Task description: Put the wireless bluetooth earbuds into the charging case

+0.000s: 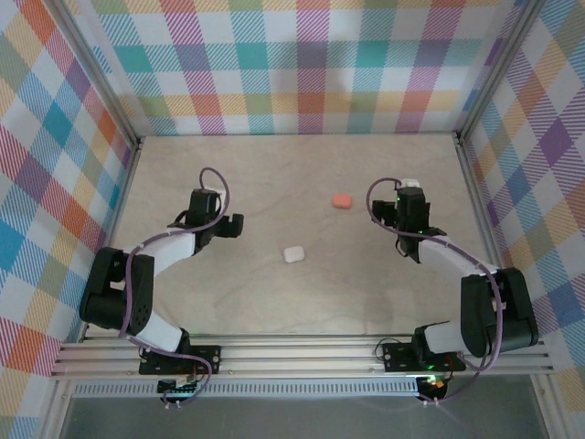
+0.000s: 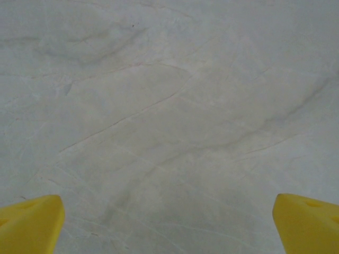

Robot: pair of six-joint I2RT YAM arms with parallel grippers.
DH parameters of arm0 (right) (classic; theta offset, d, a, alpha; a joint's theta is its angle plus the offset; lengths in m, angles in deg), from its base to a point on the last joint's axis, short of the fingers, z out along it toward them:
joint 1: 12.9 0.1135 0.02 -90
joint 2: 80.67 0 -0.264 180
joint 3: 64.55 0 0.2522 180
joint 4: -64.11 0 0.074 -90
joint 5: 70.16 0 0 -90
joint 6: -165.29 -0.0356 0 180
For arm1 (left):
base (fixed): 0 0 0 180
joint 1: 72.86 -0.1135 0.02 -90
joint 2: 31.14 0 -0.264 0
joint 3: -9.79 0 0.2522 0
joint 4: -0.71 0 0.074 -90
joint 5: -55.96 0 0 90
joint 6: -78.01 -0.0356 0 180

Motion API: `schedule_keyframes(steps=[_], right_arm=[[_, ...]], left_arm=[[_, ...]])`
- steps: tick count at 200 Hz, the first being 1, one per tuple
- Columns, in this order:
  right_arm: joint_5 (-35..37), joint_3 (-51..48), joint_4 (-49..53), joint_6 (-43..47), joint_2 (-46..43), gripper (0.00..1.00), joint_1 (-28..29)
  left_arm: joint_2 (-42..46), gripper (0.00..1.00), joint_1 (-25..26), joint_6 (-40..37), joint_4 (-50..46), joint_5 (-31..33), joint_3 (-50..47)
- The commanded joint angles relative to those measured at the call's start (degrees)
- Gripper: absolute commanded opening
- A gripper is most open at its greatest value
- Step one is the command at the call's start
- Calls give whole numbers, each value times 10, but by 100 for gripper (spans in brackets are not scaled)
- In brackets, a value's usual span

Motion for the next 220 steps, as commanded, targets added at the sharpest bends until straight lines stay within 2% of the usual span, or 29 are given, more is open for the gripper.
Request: schedule_keyframes(steps=[1, 49, 70, 99, 109, 136, 164, 188, 220], right_arm=[[5, -29, -109, 38, -10, 100, -9], [-33, -75, -240, 83, 5, 100, -33], [-58, -83, -280, 74, 7, 100, -56], [-116, -96, -337, 45, 18, 100, -103], [-127, -99, -354, 34, 25, 100, -113], [-123, -108, -404, 5, 53, 100, -123], [-137, -90, -346, -13, 33, 100, -123], [-147, -57, -203, 20, 5, 100, -122], [-165, -83, -239, 38, -10, 100, -123]], left_arm=[[8, 100, -16, -19, 131, 2, -51], [10, 100, -34, -18, 278, -11, -121], [9, 100, -57, 8, 313, -17, -140], [-23, 100, -81, 33, 436, -32, -191], [-19, 100, -86, 37, 408, -40, -182], [-22, 100, -89, 39, 406, -45, -177], [-22, 100, -90, 40, 409, -45, -179], [-22, 100, -90, 39, 409, -45, -178], [-22, 100, -90, 39, 408, -43, -178]])
